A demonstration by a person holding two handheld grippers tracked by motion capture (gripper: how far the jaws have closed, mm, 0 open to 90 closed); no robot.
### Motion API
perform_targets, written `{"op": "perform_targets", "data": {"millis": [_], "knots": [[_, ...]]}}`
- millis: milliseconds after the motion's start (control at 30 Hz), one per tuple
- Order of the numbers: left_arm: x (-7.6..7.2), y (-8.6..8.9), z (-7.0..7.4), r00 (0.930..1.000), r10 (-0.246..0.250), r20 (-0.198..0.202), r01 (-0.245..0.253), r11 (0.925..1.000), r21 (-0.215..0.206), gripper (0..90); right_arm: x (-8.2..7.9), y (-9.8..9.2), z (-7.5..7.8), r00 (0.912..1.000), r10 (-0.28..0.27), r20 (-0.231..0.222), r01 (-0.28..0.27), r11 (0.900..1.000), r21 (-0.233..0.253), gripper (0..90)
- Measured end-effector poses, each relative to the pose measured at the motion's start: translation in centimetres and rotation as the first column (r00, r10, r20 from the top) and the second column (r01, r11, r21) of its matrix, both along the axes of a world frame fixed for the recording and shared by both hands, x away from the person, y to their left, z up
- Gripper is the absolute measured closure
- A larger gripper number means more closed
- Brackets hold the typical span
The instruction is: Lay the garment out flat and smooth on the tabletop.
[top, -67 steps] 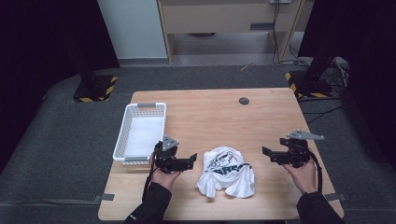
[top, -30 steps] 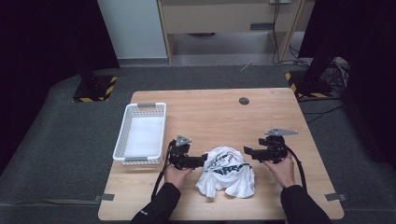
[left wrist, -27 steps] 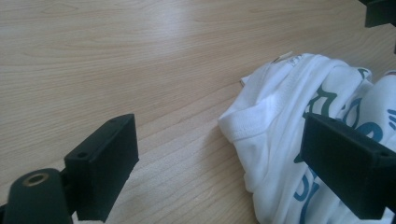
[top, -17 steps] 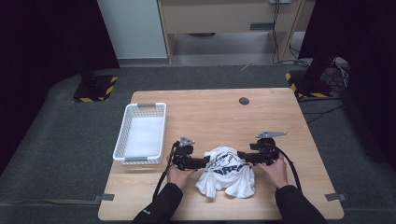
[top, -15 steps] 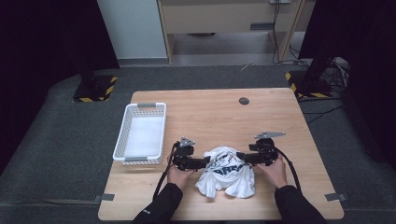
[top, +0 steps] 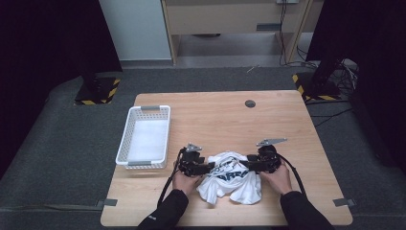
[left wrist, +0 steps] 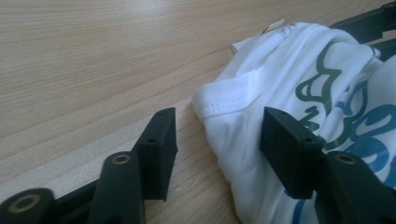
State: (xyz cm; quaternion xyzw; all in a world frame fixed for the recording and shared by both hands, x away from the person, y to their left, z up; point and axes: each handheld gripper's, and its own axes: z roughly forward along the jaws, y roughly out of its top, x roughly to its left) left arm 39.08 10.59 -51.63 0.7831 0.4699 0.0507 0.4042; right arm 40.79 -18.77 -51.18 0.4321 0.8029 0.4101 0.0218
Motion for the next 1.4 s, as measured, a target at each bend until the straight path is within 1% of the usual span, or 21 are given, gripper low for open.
{"op": "perform_targets", "data": {"millis": [33, 67, 133, 200, 233, 267, 367, 500, 633, 767, 833, 900, 933, 967, 1067, 1200, 1267, 1300, 1333, 1367, 1400], "knots": [[0.0, 0.0, 0.0, 1.0000, -0.002, -0.006, 0.002, 1.0000, -0.004, 50.9, -0.1, 0.1, 0.0, 1.0000, 0.001, 0.000, -0.001, 1.000, -0.001, 53.6], [0.0, -0.1, -0.1, 0.9999, -0.002, -0.011, 0.002, 1.0000, -0.005, 55.1, -0.2, 0.2, 0.0, 1.0000, 0.006, 0.007, -0.006, 1.000, -0.012, 58.5], [-0.1, -0.2, -0.4, 0.9995, -0.013, -0.028, 0.013, 0.9999, -0.010, 59.5, -0.3, 0.2, 0.1, 0.9999, 0.008, 0.010, -0.008, 1.000, -0.018, 63.3], [-0.2, -0.3, -0.4, 0.9994, -0.014, -0.030, 0.014, 0.9999, -0.009, 62.9, -0.4, 0.3, 0.1, 0.9999, 0.009, 0.013, -0.009, 1.000, -0.020, 65.0], [-0.2, -0.4, -0.5, 0.9993, -0.018, -0.032, 0.018, 0.9998, -0.008, 65.1, -0.5, 0.4, 0.2, 0.9997, 0.015, 0.019, -0.015, 0.999, -0.033, 68.2], [-0.2, -0.4, -0.5, 0.9992, -0.022, -0.034, 0.022, 0.9997, -0.007, 65.1, -0.5, 0.4, 0.2, 0.9997, 0.015, 0.019, -0.015, 0.999, -0.033, 68.2], [-0.3, -0.5, -0.4, 0.9989, -0.029, -0.038, 0.028, 0.9996, -0.009, 71.5, -0.7, 0.6, 0.3, 0.9992, 0.019, 0.036, -0.017, 0.999, -0.049, 74.6], [-0.4, -0.6, -0.3, 0.9986, -0.038, -0.037, 0.038, 0.9993, -0.007, 74.6, -0.8, 0.7, 0.4, 0.9984, 0.021, 0.053, -0.017, 0.998, -0.067, 78.1], [-0.5, -0.7, -0.2, 0.9985, -0.045, -0.033, 0.045, 0.9990, 0.004, 77.7, -0.9, 0.8, 0.5, 0.9985, 0.020, 0.051, -0.016, 0.997, -0.073, 79.4], [-0.6, -0.6, 0.2, 0.9987, -0.045, -0.023, 0.045, 0.9990, 0.001, 80.2, -0.9, 0.8, 0.6, 0.9980, 0.019, 0.061, -0.015, 0.997, -0.074, 79.5], [-0.7, -0.5, 0.8, 0.9991, -0.043, -0.005, 0.043, 0.9991, -0.005, 81.3, -1.0, 0.7, 0.9, 0.9975, 0.012, 0.070, -0.007, 0.997, -0.071, 79.5], [-0.8, -0.5, 1.3, 0.9990, -0.042, 0.016, 0.042, 0.9991, -0.007, 81.8, -1.1, 0.7, 1.3, 0.9955, 0.007, 0.095, 0.000, 0.997, -0.077, 79.5], [-0.8, -0.5, 1.3, 0.9990, -0.042, 0.016, 0.042, 0.9991, -0.007, 81.9, -1.1, 0.7, 1.3, 0.9955, 0.007, 0.095, 0.000, 0.997, -0.077, 79.5], [-1.0, -0.6, 1.9, 0.9978, -0.047, 0.046, 0.047, 0.9988, 0.011, 81.9, -1.2, 0.6, 1.6, 0.9930, 0.000, 0.118, 0.010, 0.997, -0.080, 79.6], [-1.1, -0.7, 2.3, 0.9965, -0.054, 0.063, 0.053, 0.9983, 0.023, 81.9, -1.4, 0.6, 1.9, 0.9901, -0.008, 0.140, 0.019, 0.997, -0.075, 79.5], [-1.2, -0.7, 2.4, 0.9961, -0.055, 0.068, 0.054, 0.9984, 0.020, 82.0, -1.4, 0.5, 2.1, 0.9901, -0.016, 0.139, 0.025, 0.998, -0.065, 79.5], [-1.2, -0.6, 2.7, 0.9959, -0.055, 0.072, 0.054, 0.9984, 0.014, 82.1, -1.4, 0.3, 2.2, 0.9899, -0.019, 0.140, 0.026, 0.998, -0.052, 79.4], [-1.2, -0.5, 3.0, 0.9954, -0.055, 0.078, 0.055, 0.9985, 0.006, 82.2, -1.4, 0.3, 2.3, 0.9895, -0.022, 0.143, 0.029, 0.999, -0.046, 79.4], [-1.2, -0.5, 3.0, 0.9954, -0.055, 0.078, 0.055, 0.9985, 0.006, 82.2, -1.4, 0.3, 2.3, 0.9895, -0.022, 0.143, 0.029, 0.999, -0.046, 79.4], [-1.3, -0.4, 3.5, 0.9947, -0.054, 0.088, 0.055, 0.9985, -0.009, 82.2, -1.4, 0.2, 2.6, 0.9886, -0.026, 0.149, 0.032, 0.999, -0.039, 79.7], [-1.3, -0.4, 3.5, 0.9947, -0.054, 0.088, 0.055, 0.9985, -0.009, 82.3, -1.4, 0.2, 2.6, 0.9886, -0.026, 0.149, 0.032, 0.999, -0.039, 79.7]]}}
